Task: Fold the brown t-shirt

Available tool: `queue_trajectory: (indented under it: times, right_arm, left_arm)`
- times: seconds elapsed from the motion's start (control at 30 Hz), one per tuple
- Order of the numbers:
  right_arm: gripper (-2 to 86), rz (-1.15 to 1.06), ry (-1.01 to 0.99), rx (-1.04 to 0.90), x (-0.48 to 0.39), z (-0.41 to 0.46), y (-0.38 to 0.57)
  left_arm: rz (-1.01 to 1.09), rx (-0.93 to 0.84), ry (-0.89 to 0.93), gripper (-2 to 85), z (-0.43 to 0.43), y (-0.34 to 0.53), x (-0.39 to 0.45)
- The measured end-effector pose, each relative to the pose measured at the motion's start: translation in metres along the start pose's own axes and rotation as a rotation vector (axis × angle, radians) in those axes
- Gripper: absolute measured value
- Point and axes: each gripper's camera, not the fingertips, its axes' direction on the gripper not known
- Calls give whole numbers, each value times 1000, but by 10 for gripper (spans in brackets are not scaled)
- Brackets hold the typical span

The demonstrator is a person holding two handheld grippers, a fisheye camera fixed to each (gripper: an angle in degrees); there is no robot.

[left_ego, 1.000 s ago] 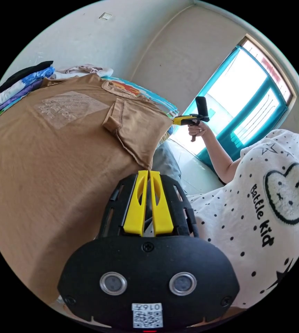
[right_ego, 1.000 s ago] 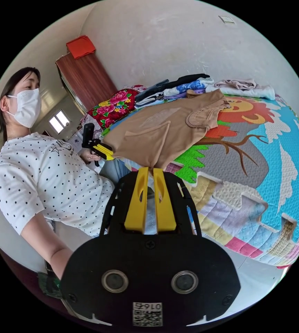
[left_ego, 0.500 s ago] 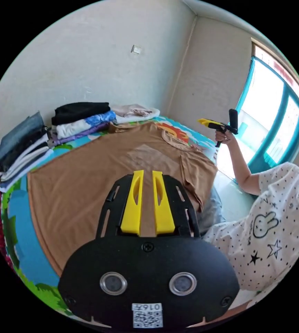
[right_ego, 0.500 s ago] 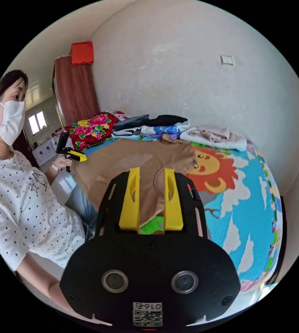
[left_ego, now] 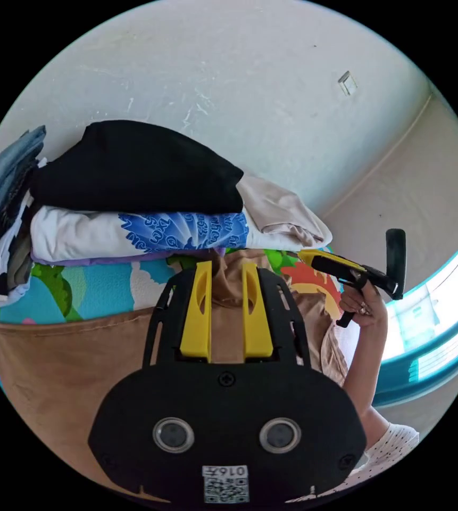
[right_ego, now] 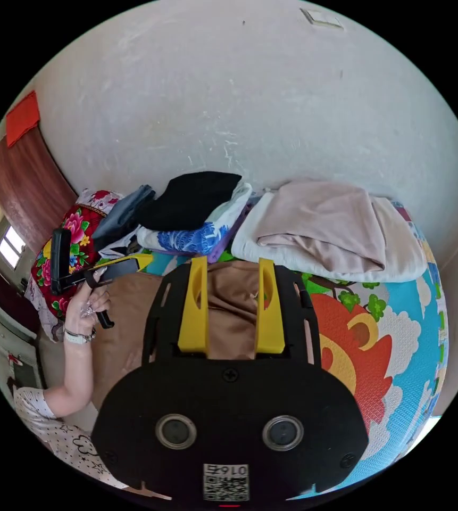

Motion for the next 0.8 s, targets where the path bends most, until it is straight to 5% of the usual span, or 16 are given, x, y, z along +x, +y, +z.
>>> queue_trajectory:
  times: [0.37,0.53,0.8]
  right_arm:
    - [114,180,-170,-127,69,83,-30]
    - [47,170,-74,-156,55,101,-44]
    - [5,8,-154,-73,19,71,-54]
  left_arm:
    - [-84,-21,158,65,86,-19,-88]
    - [-124,-32,156,16,95,-24,-110]
    - [107,73,420,-9,62,-27,-122]
